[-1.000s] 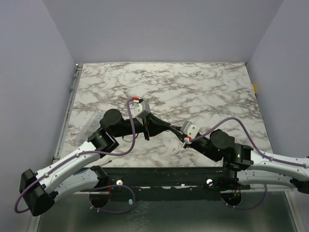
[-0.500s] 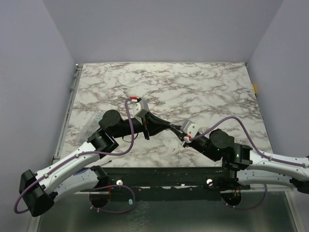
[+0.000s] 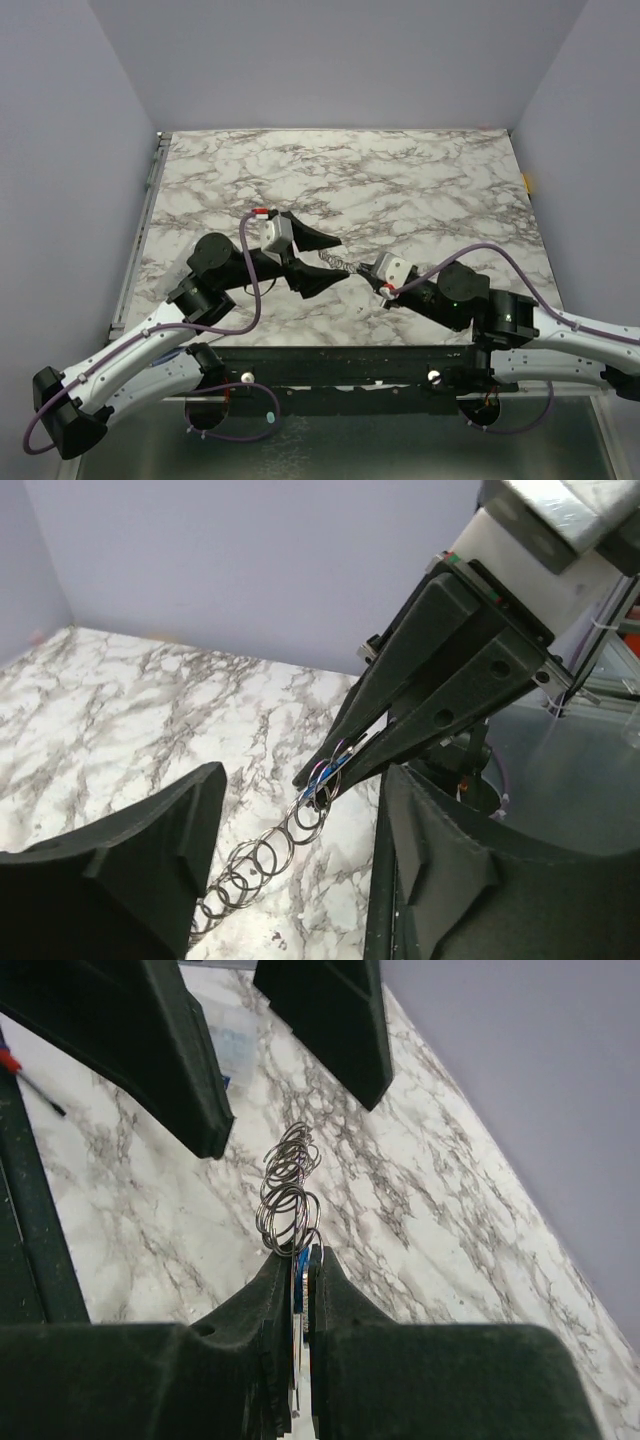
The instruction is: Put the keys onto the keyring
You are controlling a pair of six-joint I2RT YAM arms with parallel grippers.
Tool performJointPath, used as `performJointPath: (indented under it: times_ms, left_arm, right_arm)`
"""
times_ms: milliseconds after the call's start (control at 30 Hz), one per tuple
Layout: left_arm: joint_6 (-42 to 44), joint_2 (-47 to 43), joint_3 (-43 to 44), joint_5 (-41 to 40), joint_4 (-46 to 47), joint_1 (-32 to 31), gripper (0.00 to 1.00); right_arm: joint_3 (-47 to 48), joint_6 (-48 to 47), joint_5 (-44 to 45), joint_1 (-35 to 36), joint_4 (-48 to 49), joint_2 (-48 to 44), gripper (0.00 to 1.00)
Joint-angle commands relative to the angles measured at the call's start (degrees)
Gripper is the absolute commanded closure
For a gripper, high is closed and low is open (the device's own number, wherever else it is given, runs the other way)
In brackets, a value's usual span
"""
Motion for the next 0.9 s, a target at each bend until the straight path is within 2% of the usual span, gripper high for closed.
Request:
performJointPath:
  times_ms: [0,100,233,400,867]
  left_arm:
    - [3.8,-2.6,-0.5,5.5,-1.5,0.4,0.25]
    - [5.0,-2.6,-0.1,7.5,-2.8,0.4,0.24]
    - [6.1,-0.4,0.8,11.7,-5.0,0.4,0.30]
    - [8.6,3.3,1.7,13.9,-10.0,0.4,0.43]
    - [6.9,7.5,1.7,20.2,-8.9,-0.6,0.43]
  right_arm:
    - [6.1,-1.4,-5.0,0.4,-14.5,1.9,0.99]
    - [9.1,-1.3,-5.9,0.4,-20.8,3.8,0.99]
    - [11.3,-2.4,-8.5,0.4,-27.5,6.4,0.99]
    - [13.8,-3.2,-9.3,0.4,-33.1,10.2,0.99]
    - [15.6,-3.5,-11.0,0.4,-33.1,8.9,0.99]
